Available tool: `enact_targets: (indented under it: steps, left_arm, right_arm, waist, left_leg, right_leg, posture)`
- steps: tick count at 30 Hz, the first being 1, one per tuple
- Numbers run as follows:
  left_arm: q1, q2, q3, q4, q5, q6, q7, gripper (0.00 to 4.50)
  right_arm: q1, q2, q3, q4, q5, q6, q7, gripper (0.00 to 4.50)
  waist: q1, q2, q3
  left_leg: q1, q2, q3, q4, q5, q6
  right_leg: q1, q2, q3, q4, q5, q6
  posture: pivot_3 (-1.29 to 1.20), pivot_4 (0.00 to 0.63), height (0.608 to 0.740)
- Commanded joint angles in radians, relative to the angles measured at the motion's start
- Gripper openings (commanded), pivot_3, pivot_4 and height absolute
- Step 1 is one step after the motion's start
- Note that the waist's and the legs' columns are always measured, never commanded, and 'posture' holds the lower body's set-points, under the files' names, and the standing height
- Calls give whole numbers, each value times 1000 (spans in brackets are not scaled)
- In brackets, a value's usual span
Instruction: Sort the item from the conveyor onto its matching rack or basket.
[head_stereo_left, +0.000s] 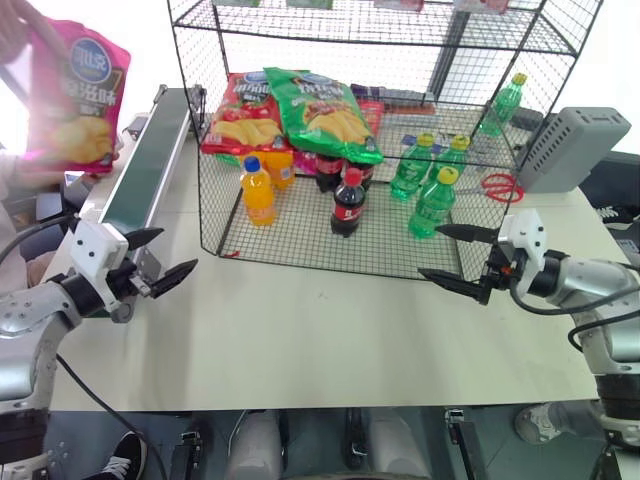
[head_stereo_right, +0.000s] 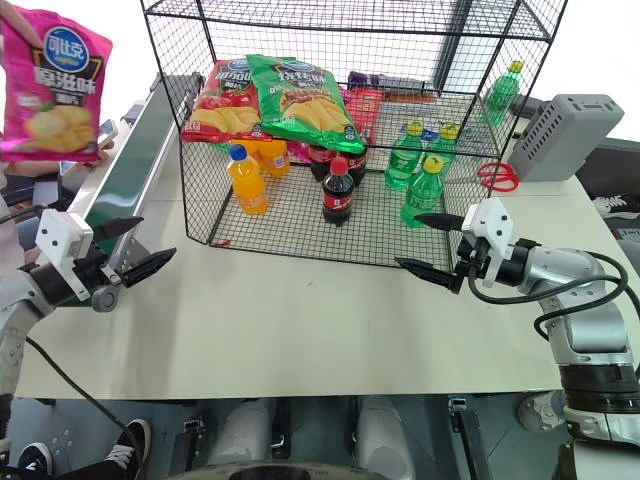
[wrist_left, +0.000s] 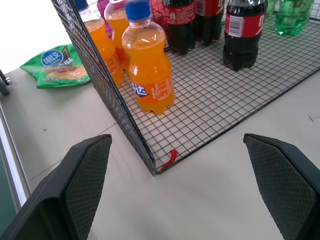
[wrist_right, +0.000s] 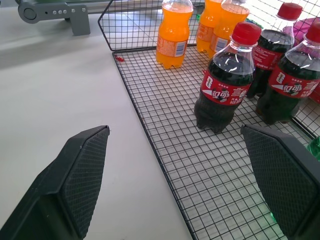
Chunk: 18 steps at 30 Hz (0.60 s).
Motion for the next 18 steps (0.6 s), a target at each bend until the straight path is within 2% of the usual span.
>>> enact_targets:
  steps: [1,6,18]
  left_arm:
    - [-12,22,12,-6,-13,-7,-19,4500]
    - [0,34,28,-17,-62,25,-72,4500]
    - [31,24,39,-29,-59,13,-72,4500]
  right_arm:
    - [-6,4,-8,-11,2,-20,-2,4388]
    - [-10,6,-3,-8,0,-24,2,4388]
    - [-52,8,29,39,-15,-53,22,4388]
  waist:
    - [-1,0,0]
    - [0,0,0]
    - [-1,0,0]
  left_leg:
    - [0,0,0,0,0,0]
    - [0,0,0,0,0,0]
    - [0,0,0,0,0,0]
  right_leg:
    - [0,0,0,0,0,0]
    - [0,0,0,0,0,0]
    - [0,0,0,0,0,0]
  posture:
    - [0,150,740]
    - [0,150,740]
    - [0,150,740]
